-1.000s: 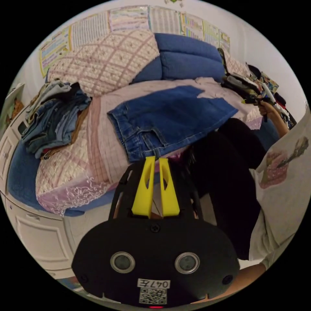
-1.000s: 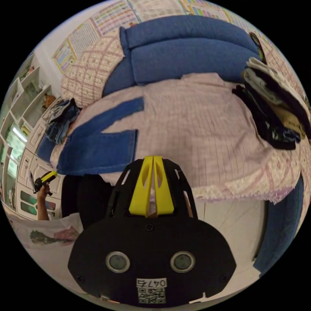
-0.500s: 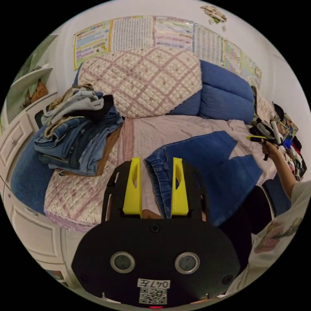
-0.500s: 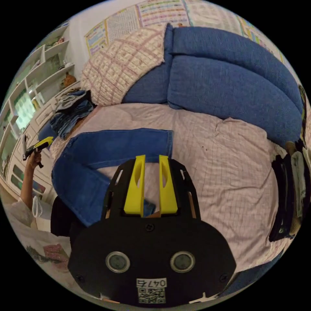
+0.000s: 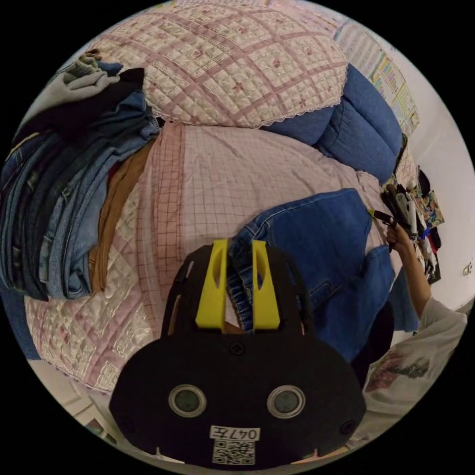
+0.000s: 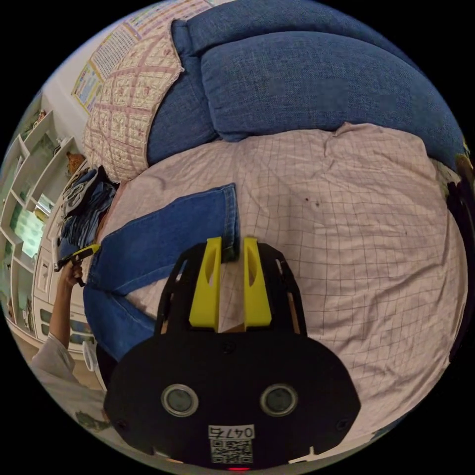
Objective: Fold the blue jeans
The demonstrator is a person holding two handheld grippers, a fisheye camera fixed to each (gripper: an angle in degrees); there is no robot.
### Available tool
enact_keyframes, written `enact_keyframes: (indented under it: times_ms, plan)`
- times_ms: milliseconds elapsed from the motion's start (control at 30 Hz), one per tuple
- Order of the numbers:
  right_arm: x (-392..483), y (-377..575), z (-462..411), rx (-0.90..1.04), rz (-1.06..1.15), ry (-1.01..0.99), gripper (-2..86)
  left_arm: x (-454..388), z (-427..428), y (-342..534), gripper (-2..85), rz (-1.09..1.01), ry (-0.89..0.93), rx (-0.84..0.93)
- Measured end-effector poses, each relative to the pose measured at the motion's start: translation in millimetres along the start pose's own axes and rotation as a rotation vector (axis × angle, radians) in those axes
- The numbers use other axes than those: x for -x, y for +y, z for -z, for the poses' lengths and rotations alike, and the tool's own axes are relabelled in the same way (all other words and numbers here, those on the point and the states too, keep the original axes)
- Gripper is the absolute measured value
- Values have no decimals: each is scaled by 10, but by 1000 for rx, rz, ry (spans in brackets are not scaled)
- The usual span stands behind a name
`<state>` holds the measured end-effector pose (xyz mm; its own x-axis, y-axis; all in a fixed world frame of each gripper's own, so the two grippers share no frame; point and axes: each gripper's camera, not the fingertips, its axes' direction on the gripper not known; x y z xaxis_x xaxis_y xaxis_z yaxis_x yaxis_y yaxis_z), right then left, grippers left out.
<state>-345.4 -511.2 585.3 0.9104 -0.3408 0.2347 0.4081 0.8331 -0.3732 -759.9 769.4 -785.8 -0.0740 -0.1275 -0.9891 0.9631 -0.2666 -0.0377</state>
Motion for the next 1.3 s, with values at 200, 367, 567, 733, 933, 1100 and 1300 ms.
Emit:
enact_keyframes:
  times_ms: [200,367,567,733,933,1100,1300]
  plan:
    - [477,320,461,-167,134,37,1,-224,388,322,6,-152,-23,-130]
    - [984,769,991,-349,330,192,0,-468,638,532,2,-273,-73,-234]
    - [1126,1010,1290,-459,349,426,1,-706,819,493,3,-300,-126,-435]
    - [652,963,752,-197,114,398,26,-388,-235,273,28,-131,-299,-131]
    - [594,1966,944,-131,75,22,47,-67,11,1210,62,13,-219,-174]
    - [627,2902,879,-104,64,-18,49,-521,488,2643,39,-122,-150,-192]
    - [390,3210,527,-111,-14,-135,42,-920,132,3845,35,-158,-141,-119]
